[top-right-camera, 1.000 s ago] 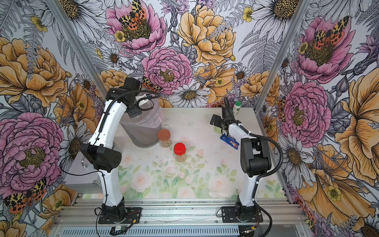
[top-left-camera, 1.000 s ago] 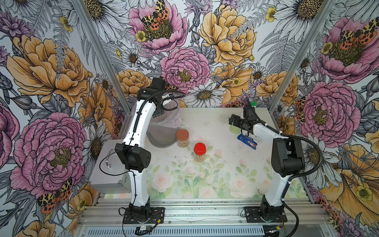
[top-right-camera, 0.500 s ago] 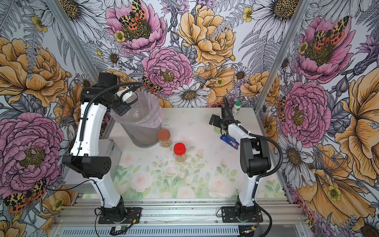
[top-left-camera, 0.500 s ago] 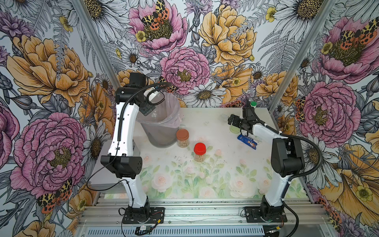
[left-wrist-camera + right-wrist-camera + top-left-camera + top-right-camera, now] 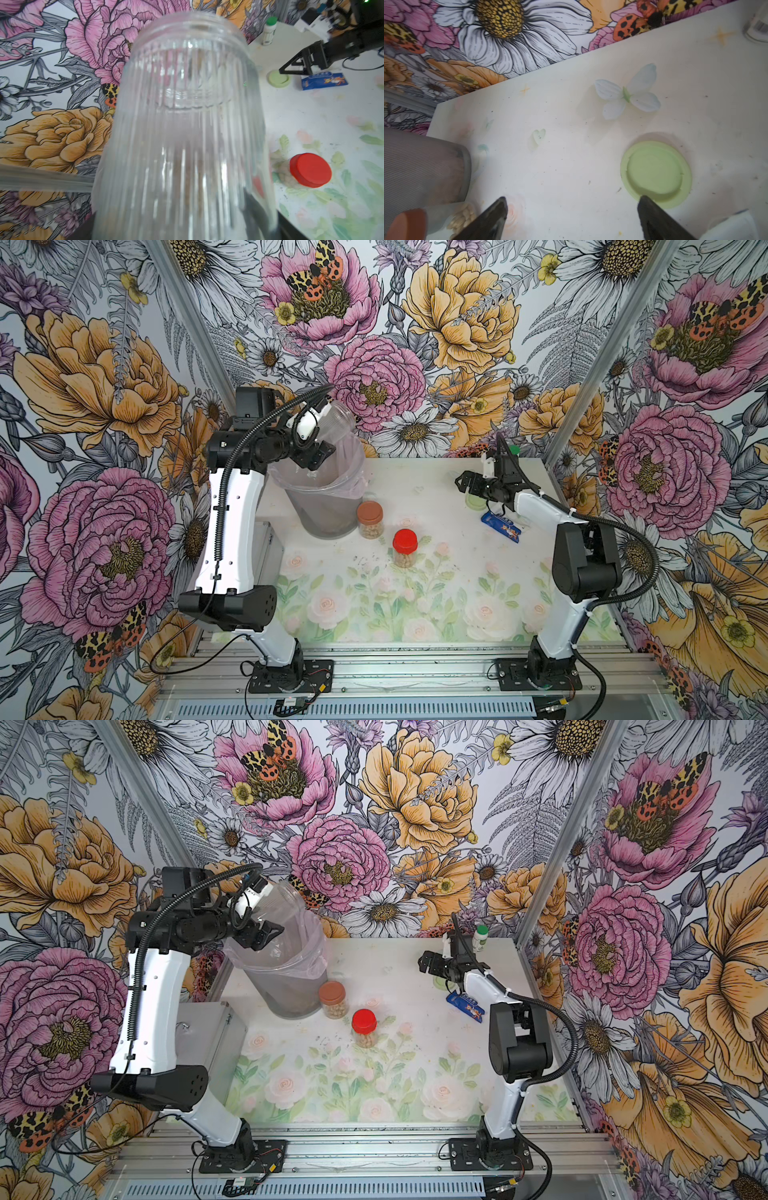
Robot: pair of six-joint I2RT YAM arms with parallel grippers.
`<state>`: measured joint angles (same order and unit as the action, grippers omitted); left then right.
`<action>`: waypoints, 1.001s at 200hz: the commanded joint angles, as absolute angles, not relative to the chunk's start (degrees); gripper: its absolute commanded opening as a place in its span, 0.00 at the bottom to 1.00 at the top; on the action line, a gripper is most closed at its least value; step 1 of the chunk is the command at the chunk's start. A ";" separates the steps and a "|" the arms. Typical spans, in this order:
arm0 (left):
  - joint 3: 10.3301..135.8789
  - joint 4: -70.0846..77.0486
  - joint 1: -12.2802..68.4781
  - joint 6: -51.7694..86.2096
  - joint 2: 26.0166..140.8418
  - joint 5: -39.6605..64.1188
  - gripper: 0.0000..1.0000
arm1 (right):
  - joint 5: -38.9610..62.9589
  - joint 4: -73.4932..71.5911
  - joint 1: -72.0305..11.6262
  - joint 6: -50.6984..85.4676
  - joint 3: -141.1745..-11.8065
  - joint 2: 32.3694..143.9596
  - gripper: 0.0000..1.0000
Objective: Empty moldy peanuts from jars
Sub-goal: Pour the moldy peanuts from the jar into the trash bin, then place the jar at the center of the board.
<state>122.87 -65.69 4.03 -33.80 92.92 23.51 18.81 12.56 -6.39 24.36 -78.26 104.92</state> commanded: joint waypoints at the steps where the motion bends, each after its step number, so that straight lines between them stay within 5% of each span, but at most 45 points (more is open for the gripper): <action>1: 116.01 -47.07 6.06 -26.07 87.91 35.11 0.07 | 29.74 10.62 -5.63 22.93 -78.08 99.06 0.99; 56: 104.49 -33.23 19.50 -21.03 88.76 27.87 0.07 | 41.27 5.98 -5.27 28.64 -73.20 91.04 0.99; 130: 83.50 5.48 30.08 -7.85 90.88 20.93 0.06 | 44.20 -19.50 -5.44 46.06 -58.33 79.76 1.00; 200: 84.42 8.96 33.35 -6.77 96.87 22.77 0.07 | 41.67 -24.19 -7.45 48.43 -53.77 74.68 1.00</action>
